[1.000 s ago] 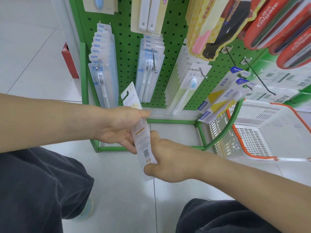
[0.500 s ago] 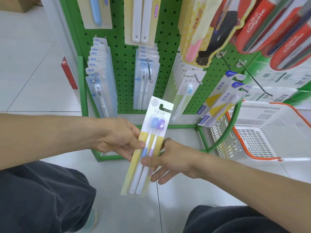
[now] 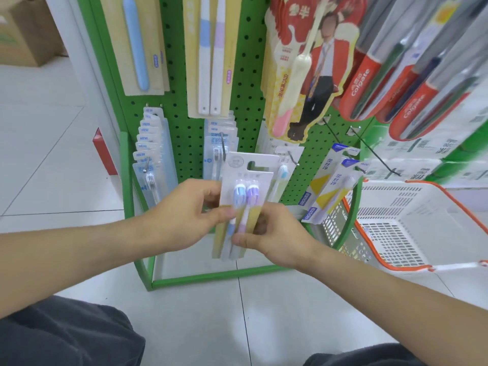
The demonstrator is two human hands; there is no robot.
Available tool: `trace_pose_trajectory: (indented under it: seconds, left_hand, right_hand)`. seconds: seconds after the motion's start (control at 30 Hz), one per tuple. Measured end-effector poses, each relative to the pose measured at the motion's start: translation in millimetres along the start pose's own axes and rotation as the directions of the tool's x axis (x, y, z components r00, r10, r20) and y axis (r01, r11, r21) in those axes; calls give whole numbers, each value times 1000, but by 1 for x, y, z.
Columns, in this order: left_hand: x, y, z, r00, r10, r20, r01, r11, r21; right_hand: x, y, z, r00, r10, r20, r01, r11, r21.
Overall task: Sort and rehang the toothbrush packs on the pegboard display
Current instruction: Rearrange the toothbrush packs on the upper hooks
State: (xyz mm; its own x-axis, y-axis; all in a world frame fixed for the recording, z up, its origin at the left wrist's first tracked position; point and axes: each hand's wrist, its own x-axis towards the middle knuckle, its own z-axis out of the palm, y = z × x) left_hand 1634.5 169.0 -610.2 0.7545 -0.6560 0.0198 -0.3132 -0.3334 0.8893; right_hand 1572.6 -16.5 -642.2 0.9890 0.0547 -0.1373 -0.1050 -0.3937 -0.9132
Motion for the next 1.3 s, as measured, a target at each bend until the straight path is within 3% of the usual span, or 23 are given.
trace_pose_trajectory:
  seconds: [0.2,0.37,0.53,0.77,1.0,1.3]
  left_hand:
    - [-6,29,-21,957,139,-254,-169,980,-102]
    - [-9,62,-27,912,162,-378,-295,898,-326]
    - [-11,91,-37,846,294,-445,-451,840,-302]
    - [0,131,-68,751,368,-548,-577,770,-273]
    - [20,146,-85,705,330,-627,-586,769,-254]
    - [26,133,-85,721,310,-619,-541,811,-223]
  right_hand:
    - [0,-23,-6,972,-222,-82,231,964,134]
    - [2,-51,-10,933,-331,-140,351,923,157]
    - [7,-85,-14,851,-444,-281,471,881,36]
    - [18,-144,-16,716,-557,-421,540,824,-173]
    - [33,-171,-21,717,-538,-443,545,829,-126]
    - [43,-162,-14,766,-492,-413,488,864,-124]
